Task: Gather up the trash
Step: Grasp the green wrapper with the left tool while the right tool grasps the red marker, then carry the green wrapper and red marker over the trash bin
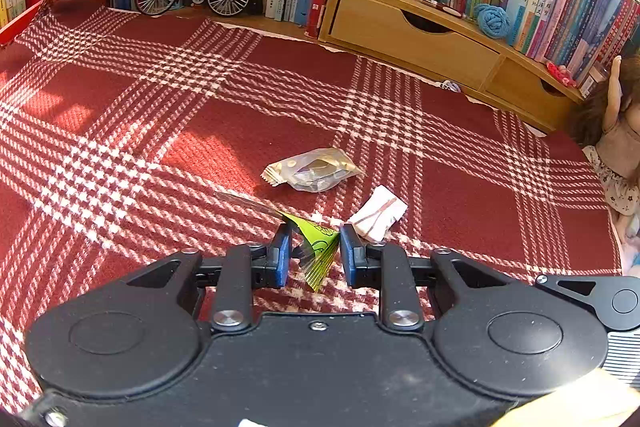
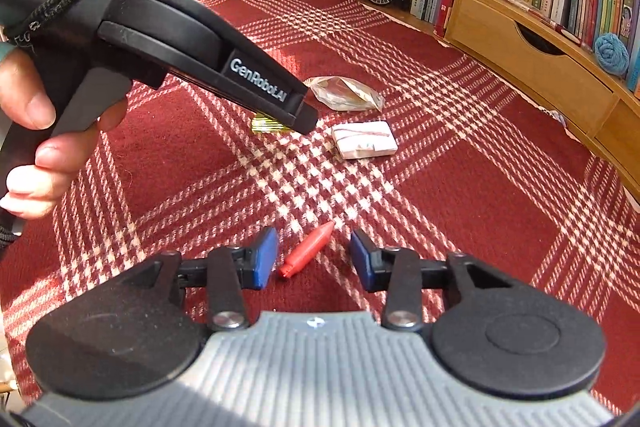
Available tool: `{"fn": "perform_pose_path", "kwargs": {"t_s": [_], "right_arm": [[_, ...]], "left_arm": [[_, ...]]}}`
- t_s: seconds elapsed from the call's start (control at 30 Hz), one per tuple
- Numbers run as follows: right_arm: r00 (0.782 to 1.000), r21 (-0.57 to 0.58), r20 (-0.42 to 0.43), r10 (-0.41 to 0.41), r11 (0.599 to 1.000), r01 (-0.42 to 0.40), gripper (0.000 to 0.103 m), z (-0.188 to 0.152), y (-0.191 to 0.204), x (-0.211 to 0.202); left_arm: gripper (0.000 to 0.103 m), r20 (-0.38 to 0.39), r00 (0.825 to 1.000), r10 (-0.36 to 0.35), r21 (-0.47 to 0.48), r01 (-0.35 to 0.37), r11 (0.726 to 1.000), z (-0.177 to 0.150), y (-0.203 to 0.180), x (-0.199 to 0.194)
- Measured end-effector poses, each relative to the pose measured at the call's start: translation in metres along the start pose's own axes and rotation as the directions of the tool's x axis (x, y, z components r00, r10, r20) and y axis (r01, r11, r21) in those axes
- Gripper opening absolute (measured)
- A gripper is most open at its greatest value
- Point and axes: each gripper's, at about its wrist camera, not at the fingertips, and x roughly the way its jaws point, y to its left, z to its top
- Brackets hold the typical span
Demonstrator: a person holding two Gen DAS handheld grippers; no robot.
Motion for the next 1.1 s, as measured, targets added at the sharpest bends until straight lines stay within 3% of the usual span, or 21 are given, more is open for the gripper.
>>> {"fn": "perform_pose_path", "kwargs": {"t_s": [0.07, 0.27, 0.37, 0.73, 1.1], "right_arm": [[1.000, 0.037, -0.028, -0.001, 0.999, 0.002, 0.055, 0.000, -0.002, 0.001], [0.999, 0.138, -0.031, 0.016, 0.990, -0.012, 0.022, 0.005, -0.003, 0.004], [0.999, 0.179, -0.026, 0.021, 0.984, -0.017, 0.014, 0.007, -0.003, 0.005], [0.999, 0.207, 0.002, 0.035, 0.978, -0.035, 0.013, 0.004, 0.005, -0.009], [0.998, 0.228, 0.018, 0.056, 0.972, -0.058, 0.013, -0.010, 0.042, -0.038]], "left_arm": [[0.024, -0.002, 1.000, 0.011, -0.010, -0.011, 1.000, -0.002, 0.004, -0.001], [0.024, -0.007, 1.000, 0.030, -0.052, -0.031, 0.998, -0.010, 0.014, -0.004], [0.024, -0.003, 0.999, 0.040, -0.066, -0.040, 0.997, -0.013, 0.017, -0.009], [0.024, 0.026, 0.998, 0.063, -0.123, -0.059, 0.991, -0.033, 0.028, -0.039], [0.024, 0.000, 0.990, 0.143, -0.166, -0.141, 0.976, -0.084, 0.047, -0.088]]}}
